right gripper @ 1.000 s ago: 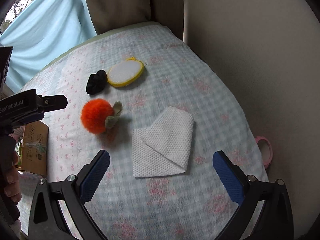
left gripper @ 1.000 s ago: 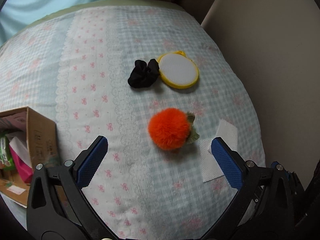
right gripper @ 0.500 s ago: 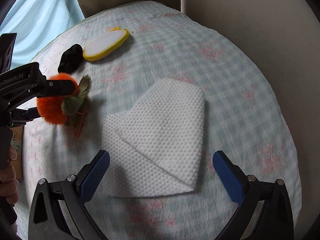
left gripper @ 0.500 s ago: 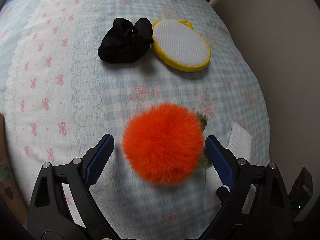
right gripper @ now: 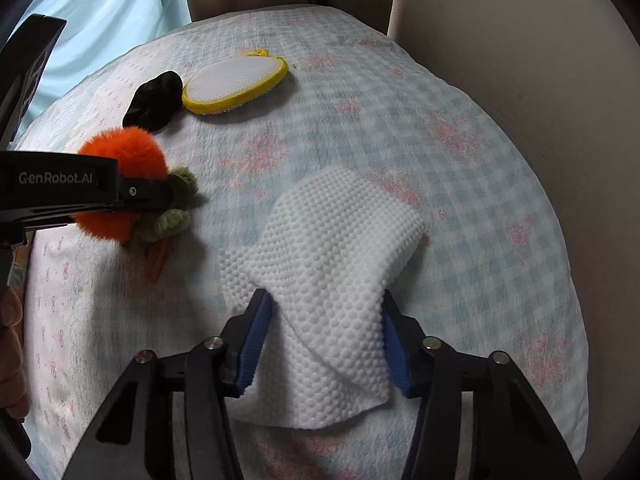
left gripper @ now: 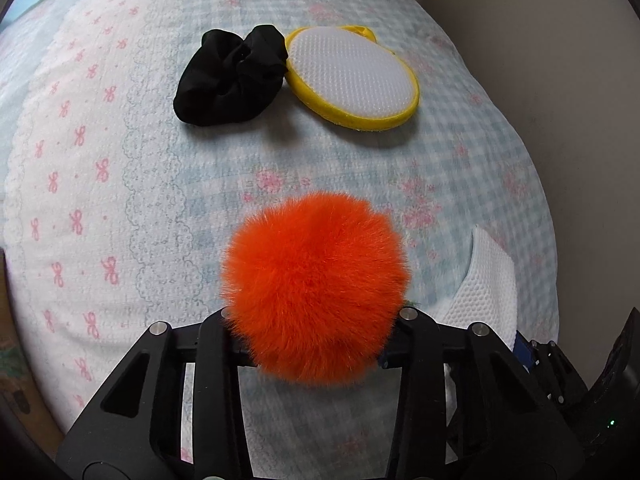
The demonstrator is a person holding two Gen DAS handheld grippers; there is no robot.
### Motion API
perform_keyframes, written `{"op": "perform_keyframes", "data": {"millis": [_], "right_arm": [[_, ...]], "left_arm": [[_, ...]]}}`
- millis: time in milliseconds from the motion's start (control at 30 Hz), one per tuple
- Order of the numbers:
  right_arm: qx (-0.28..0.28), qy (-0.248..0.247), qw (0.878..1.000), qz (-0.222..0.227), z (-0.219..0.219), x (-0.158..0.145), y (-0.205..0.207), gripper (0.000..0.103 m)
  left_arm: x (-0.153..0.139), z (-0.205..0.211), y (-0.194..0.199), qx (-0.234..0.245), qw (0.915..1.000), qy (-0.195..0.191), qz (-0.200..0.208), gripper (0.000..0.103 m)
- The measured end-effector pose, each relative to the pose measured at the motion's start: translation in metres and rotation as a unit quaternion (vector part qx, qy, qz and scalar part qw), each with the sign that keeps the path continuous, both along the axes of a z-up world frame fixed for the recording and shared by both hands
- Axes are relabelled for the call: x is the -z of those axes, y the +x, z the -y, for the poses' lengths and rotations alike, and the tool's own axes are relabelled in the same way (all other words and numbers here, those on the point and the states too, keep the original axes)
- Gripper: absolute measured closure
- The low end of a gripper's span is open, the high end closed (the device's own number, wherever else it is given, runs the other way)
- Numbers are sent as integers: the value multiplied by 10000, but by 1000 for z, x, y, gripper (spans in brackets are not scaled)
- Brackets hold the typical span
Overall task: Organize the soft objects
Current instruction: 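Grasp the orange pompom with left tool while right tool grasps white towel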
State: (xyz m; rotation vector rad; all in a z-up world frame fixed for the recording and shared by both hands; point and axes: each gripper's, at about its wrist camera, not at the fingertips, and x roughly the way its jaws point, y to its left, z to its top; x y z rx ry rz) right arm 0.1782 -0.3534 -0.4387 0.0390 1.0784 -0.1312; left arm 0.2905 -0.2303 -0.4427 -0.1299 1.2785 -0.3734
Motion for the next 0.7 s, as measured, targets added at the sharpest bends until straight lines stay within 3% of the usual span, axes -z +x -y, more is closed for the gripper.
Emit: {"op": "perform_keyframes", "data": {"millis": [67,167,467,700], "right_arm": [[-116,15,9999,-17,-4,-1,1,74],[-208,66,9998,-25,-9,-3,3,87],[-160,176,9997,93,-9,-19,5,91],[-270,183,9990,290,-14,-52,3,91]], "left_arm": [[-1,0,-1,19,10000,32,38,71],[-6,-4,-2,-5,9999,41,114,71],[-25,-17,-2,-88,9995,48,292,72],[-61,-29,-8,-198,9984,2,535,72]]}}
